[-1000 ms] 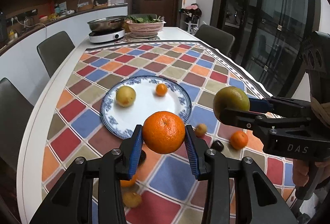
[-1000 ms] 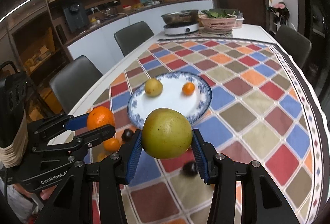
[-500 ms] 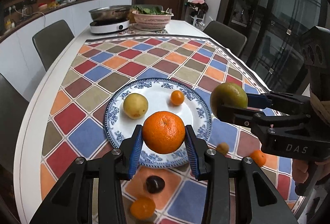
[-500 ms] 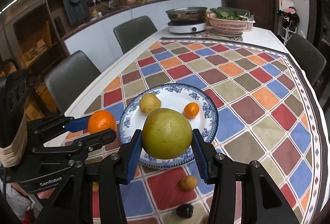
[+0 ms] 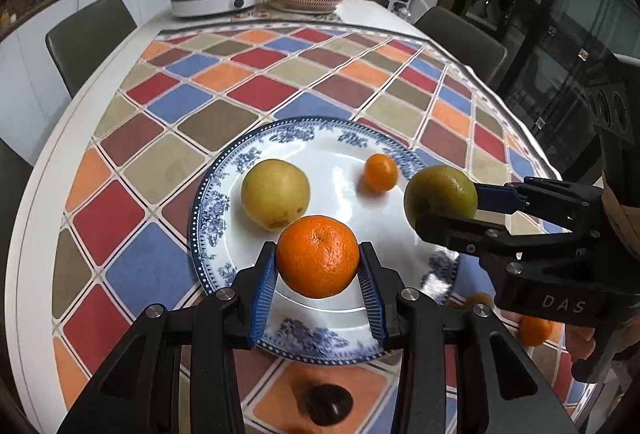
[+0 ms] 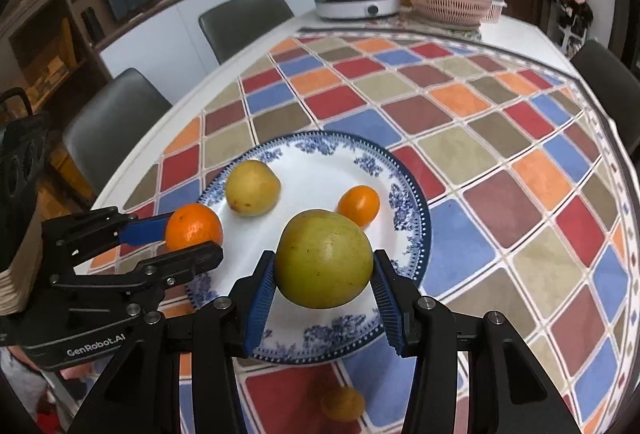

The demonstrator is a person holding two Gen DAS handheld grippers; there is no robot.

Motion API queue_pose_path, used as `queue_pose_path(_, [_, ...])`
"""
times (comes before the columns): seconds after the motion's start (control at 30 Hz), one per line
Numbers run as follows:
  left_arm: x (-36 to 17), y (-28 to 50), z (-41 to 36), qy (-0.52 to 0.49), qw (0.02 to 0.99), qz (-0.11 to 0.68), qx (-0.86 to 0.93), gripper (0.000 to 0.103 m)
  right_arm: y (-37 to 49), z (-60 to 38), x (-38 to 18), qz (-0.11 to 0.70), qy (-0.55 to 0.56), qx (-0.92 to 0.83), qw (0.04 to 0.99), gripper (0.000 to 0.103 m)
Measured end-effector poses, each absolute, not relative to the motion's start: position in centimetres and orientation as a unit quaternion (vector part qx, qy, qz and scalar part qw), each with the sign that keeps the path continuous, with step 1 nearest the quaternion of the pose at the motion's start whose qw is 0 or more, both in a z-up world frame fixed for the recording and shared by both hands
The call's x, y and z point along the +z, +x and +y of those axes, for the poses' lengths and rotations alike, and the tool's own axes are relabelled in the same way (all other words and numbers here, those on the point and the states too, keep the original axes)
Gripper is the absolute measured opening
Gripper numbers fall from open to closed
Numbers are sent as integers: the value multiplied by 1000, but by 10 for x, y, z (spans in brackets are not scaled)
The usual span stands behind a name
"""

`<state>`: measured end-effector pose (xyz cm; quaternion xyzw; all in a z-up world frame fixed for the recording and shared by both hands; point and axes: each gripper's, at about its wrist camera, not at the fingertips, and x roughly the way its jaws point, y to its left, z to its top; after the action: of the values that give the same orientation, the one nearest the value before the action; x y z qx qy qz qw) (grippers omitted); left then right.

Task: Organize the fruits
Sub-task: 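Carry the orange and green apple over the plate with both tools, then open both tools to set the orange and apple on the plate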

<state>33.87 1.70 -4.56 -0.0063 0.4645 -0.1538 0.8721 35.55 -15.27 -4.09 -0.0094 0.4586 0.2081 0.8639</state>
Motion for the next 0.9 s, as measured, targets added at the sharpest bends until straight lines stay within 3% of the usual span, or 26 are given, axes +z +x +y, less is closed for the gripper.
queue_pose_path(0.8, [-78, 367, 22, -4, 849, 511, -136, 40, 384, -141, -73, 499, -19, 194, 844, 48])
queue_pose_path(0.9, [-74, 366, 22, 0, 850, 510, -132, 48, 386, -143, -74, 502, -10, 194, 843, 48])
